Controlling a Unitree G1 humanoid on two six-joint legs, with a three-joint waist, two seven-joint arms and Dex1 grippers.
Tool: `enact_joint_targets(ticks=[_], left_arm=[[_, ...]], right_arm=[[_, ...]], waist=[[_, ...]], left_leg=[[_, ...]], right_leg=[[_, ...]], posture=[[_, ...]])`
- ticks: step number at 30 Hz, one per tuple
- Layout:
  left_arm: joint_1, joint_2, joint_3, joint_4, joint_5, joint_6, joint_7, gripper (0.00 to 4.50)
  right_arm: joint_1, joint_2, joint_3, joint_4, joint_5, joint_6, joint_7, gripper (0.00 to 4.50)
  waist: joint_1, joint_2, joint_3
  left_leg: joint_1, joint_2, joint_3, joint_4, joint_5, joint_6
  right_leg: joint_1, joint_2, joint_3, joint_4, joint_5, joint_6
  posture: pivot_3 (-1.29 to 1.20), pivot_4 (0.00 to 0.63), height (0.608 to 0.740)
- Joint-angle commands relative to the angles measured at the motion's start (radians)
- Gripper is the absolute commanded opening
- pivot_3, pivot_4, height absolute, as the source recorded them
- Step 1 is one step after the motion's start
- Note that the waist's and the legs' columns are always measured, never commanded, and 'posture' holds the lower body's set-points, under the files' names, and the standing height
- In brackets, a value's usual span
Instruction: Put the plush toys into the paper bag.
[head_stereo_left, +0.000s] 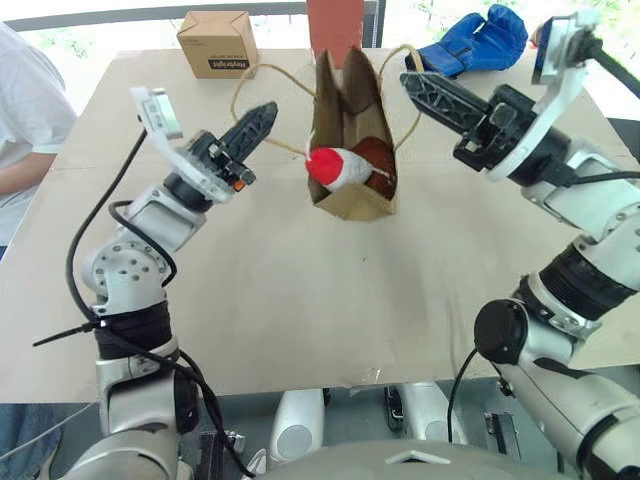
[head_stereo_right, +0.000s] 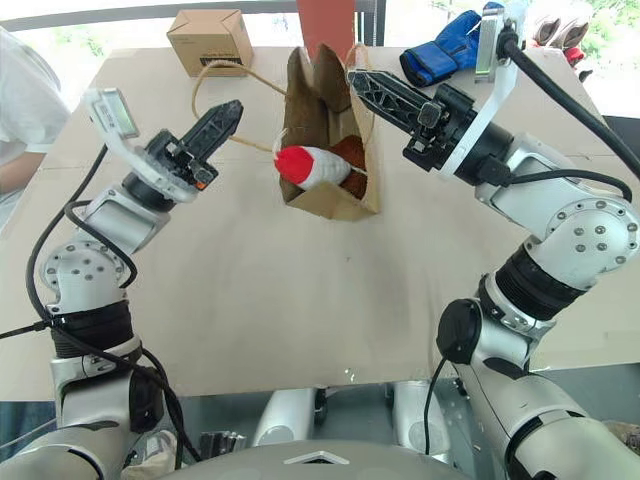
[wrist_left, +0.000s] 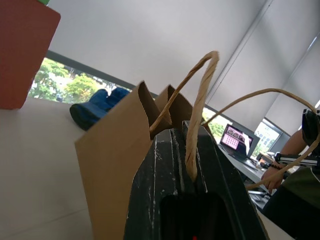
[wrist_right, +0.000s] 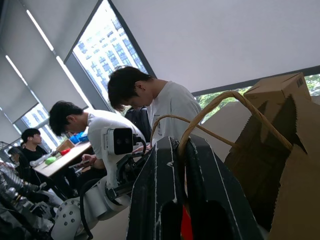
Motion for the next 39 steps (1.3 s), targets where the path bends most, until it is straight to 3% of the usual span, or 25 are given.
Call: enact_joint_targets(ticks=[1,13,16,19,27,30,32,33,35,37,38,39], left_arm=[[-0.111,0.044,0.049,0.043,-0.023,-0.003,-0.041,0.00],[-0.162,0.113,-0.028,0.151,0.103,0.068,-0.121,0.00],[-0.125,0.130,-0.060,0.169,0.168,0.054,-0.155,0.00],[-0.178,0.106,-0.028,0.179,0.131,0.081,-0.133,0.00],[-0.152,0.091,-0.056,0.171,0.226,0.024,-0.174,0.00],[-0.124,0.104,-0.049,0.151,0.218,0.025,-0.246,0.00],[-0.100,0.116,-0.041,0.135,0.210,0.036,-0.269,0.00],[-0.064,0.134,-0.047,0.112,0.222,0.028,-0.302,0.77],[0.005,0.146,-0.022,0.076,0.233,0.000,-0.321,1.56],[0.049,0.150,0.023,0.067,0.214,-0.003,-0.312,2.51],[0.069,0.157,0.043,0.066,0.202,0.003,-0.315,3.05],[0.087,0.166,0.053,0.064,0.200,0.002,-0.326,3.63]], right_arm=[[-0.056,-0.024,-0.024,-0.016,0.123,-0.052,-0.089,0.09],[0.066,-0.126,0.107,0.010,0.338,-0.197,-0.302,0.09],[0.231,-0.186,0.213,0.003,0.244,-0.193,-0.267,0.09],[0.209,-0.190,0.200,-0.002,0.330,-0.286,-0.287,0.09],[0.286,-0.308,0.303,-0.008,0.157,-0.405,-0.198,0.09],[0.309,-0.358,0.330,-0.033,0.126,-0.449,-0.123,0.98],[0.324,-0.401,0.353,-0.029,0.064,-0.475,-0.107,1.91],[0.338,-0.444,0.387,-0.028,-0.004,-0.498,-0.081,2.48],[0.351,-0.507,0.475,-0.008,-0.129,-0.547,-0.031,3.45],[0.344,-0.533,0.578,0.038,-0.260,-0.613,-0.003,3.23],[0.336,-0.534,0.632,0.066,-0.319,-0.652,0.022,2.96],[0.331,-0.528,0.668,0.088,-0.357,-0.681,0.043,2.42]], waist=[[0.000,0.000,0.000],[-0.002,0.000,0.000],[-0.003,0.000,0.000],[0.001,0.002,0.003],[0.001,0.002,0.003],[0.001,0.002,0.003],[0.001,0.002,0.003],[0.000,0.002,0.003],[-0.003,0.002,0.003],[-0.007,0.002,0.003],[-0.007,0.002,0.003],[-0.007,0.002,0.003]], left_leg=[[0.000,0.000,0.000,0.000,0.000,0.000],[-0.001,0.000,0.001,0.000,0.000,0.000],[0.001,0.000,0.001,0.000,0.000,0.000],[-0.002,0.000,0.000,0.001,0.000,0.000],[-0.006,0.001,0.000,0.005,0.000,0.001],[-0.006,0.000,0.000,0.006,0.000,0.001],[-0.006,0.000,0.000,0.006,0.000,0.001],[-0.006,0.001,0.000,0.006,0.000,0.001],[-0.006,0.001,0.001,0.005,0.000,0.001],[-0.005,0.001,0.001,0.005,0.000,0.001],[-0.005,0.001,0.001,0.005,0.000,0.001],[-0.005,0.001,0.001,0.005,0.000,0.001]], right_leg=[[0.000,0.000,0.000,0.000,0.000,0.000],[0.000,0.000,0.001,-0.001,0.000,0.000],[0.001,0.000,0.000,-0.001,0.000,0.000],[-0.001,0.000,0.000,-0.001,0.000,0.000],[-0.003,0.000,0.000,0.000,0.000,0.001],[-0.003,0.000,0.000,-0.001,0.000,0.001],[-0.003,0.000,0.000,-0.001,0.000,0.001],[-0.003,0.000,0.000,0.000,0.000,0.001],[-0.003,0.000,0.001,-0.001,0.000,0.001],[-0.003,0.000,0.001,-0.001,0.000,0.000],[-0.003,0.000,0.001,-0.001,0.000,0.000],[-0.003,0.000,0.001,0.000,0.000,0.000]], posture=[[0.00,0.150,0.740],[0.00,0.150,0.740],[0.00,0.150,0.740],[0.00,0.150,0.740],[0.00,0.150,0.740],[0.00,0.150,0.740],[0.00,0.150,0.740],[0.00,0.150,0.740],[0.00,0.150,0.740],[0.00,0.150,0.740],[0.00,0.150,0.740],[0.00,0.150,0.740]])
